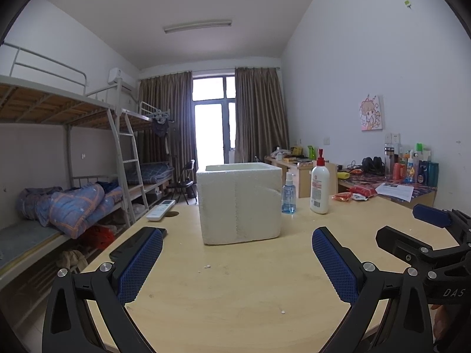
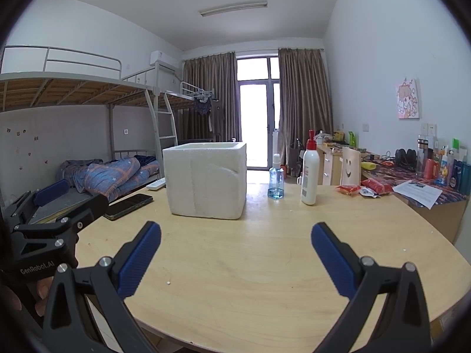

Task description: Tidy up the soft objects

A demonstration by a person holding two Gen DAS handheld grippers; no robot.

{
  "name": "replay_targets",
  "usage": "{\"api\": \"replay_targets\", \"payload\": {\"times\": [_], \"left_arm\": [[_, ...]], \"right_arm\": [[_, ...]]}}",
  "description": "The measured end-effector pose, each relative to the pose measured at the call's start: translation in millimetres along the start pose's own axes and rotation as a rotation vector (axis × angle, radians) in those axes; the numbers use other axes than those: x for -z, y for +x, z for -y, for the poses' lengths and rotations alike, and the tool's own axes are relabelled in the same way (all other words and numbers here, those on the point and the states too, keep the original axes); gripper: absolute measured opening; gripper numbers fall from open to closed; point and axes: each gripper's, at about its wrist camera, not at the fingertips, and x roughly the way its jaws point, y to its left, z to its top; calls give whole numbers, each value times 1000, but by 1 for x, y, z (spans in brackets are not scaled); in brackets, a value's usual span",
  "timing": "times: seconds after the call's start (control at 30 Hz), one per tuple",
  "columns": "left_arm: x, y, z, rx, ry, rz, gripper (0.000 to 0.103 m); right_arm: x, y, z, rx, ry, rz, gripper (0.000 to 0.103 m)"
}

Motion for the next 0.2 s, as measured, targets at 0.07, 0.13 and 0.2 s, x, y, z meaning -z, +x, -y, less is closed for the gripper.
{"api": "replay_targets", "payload": {"times": [0.07,0.13,0.2], "left_arm": [[0,1,0,3,-1,-4,102],[0,0,0,2,-2,-2,102],[-1,1,0,5,-5,-1,102]], "right_arm": [[0,0,-1,-1,-1,2,103],[0,0,-1,1,-2,2,103],[0,0,-1,0,-2,2,103]]}}
